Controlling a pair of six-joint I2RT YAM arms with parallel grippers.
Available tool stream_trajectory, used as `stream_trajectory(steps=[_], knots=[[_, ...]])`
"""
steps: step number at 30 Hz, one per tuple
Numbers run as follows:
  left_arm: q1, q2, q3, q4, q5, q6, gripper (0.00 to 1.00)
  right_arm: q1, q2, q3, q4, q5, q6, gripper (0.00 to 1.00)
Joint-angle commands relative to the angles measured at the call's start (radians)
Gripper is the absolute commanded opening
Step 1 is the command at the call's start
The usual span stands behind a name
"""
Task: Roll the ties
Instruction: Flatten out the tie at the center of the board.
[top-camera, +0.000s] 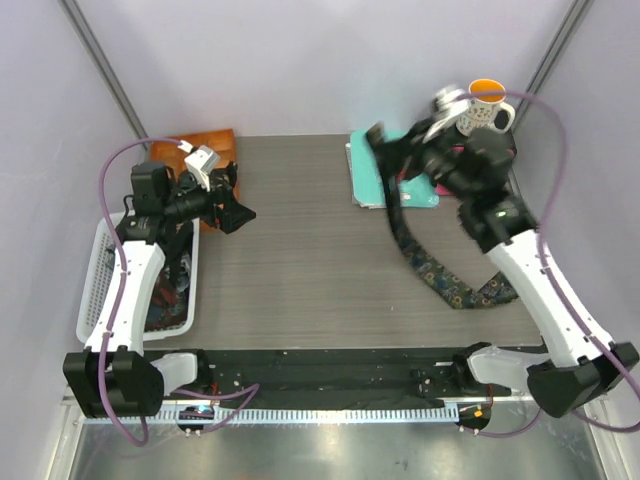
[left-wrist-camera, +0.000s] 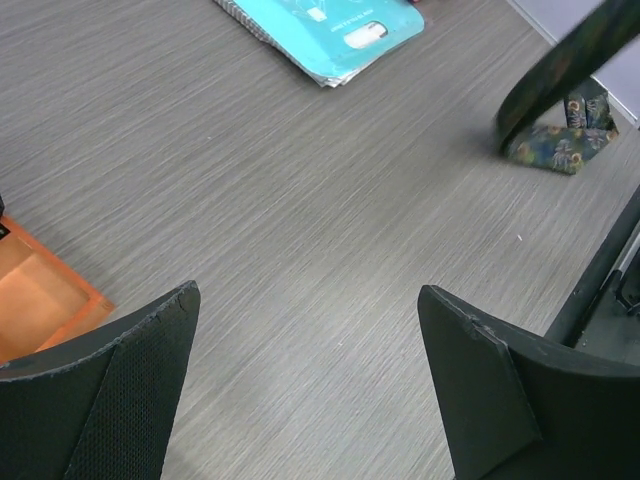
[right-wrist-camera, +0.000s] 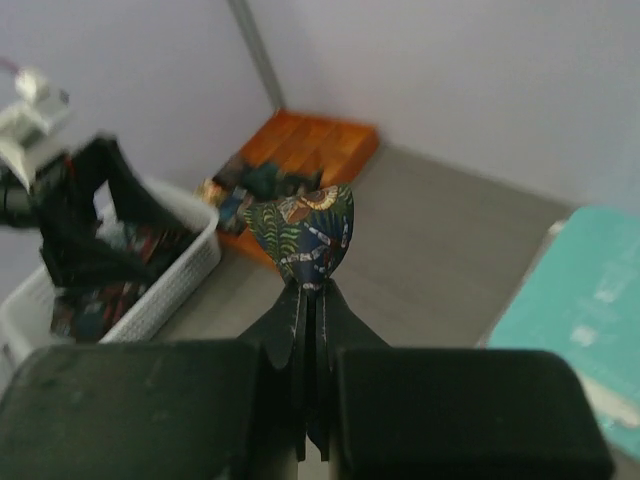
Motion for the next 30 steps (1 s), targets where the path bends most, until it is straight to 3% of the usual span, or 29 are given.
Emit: stream_trajectory(steps=[1, 6, 7, 8, 9, 11, 12, 16, 18, 19, 23, 27, 30], knots=[[0.017, -0.01, 0.005, 0.028, 0.019, -0.002, 0.89, 0.28, 0.008, -0.167, 0.075, 0.26, -0.059, 0.01], [0.153, 0.016, 0.014, 0.088, 0.034, -0.13, 0.89, 0.46, 0.304, -0.163, 0.213, 0.332, -0.053, 0.01], [0.172, 0.022, 0.02, 0.082, 0.036, -0.132, 0.89, 0.484, 0.357, -0.115, 0.218, 0.3, -0.047, 0.08], [0.202, 0.029, 0.041, 0.066, 0.037, -0.123, 0.89, 0.488, 0.458, -0.081, 0.217, 0.251, -0.018, 0.21], [0.215, 0.046, 0.058, 0.041, 0.043, -0.093, 0.89, 0.489, 0.494, -0.047, 0.191, 0.194, -0.013, 0.55], [0.229, 0.074, 0.127, -0.086, 0.039, 0.005, 0.9, 0.488, 0.531, 0.045, 0.058, 0.119, -0.059, 0.84], [0.23, 0.097, 0.15, -0.14, 0.031, 0.063, 0.91, 0.483, 0.524, 0.068, -0.007, 0.103, -0.099, 0.89], [0.227, 0.172, 0.242, -0.38, 0.028, 0.336, 0.93, 0.379, 0.418, 0.061, -0.32, -0.021, -0.352, 0.93], [0.196, 0.209, 0.274, -0.521, 0.02, 0.438, 0.93, 0.261, 0.335, 0.015, -0.487, -0.096, -0.515, 0.95], [0.174, 0.247, 0.312, -0.581, -0.021, 0.583, 0.93, 0.223, 0.317, -0.017, -0.554, -0.112, -0.586, 0.95], [-0.023, 0.316, 0.314, -0.698, -0.222, 0.763, 0.88, 0.02, 0.263, -0.085, -0.957, -0.103, -0.948, 0.95], [-0.15, 0.371, 0.288, -0.718, -0.335, 0.881, 0.86, -0.197, 0.266, -0.191, -1.112, -0.021, -1.159, 0.9], [-0.192, 0.445, 0.311, -0.732, -0.372, 0.911, 0.82, -0.267, 0.293, -0.254, -1.158, -0.012, -1.236, 0.84]])
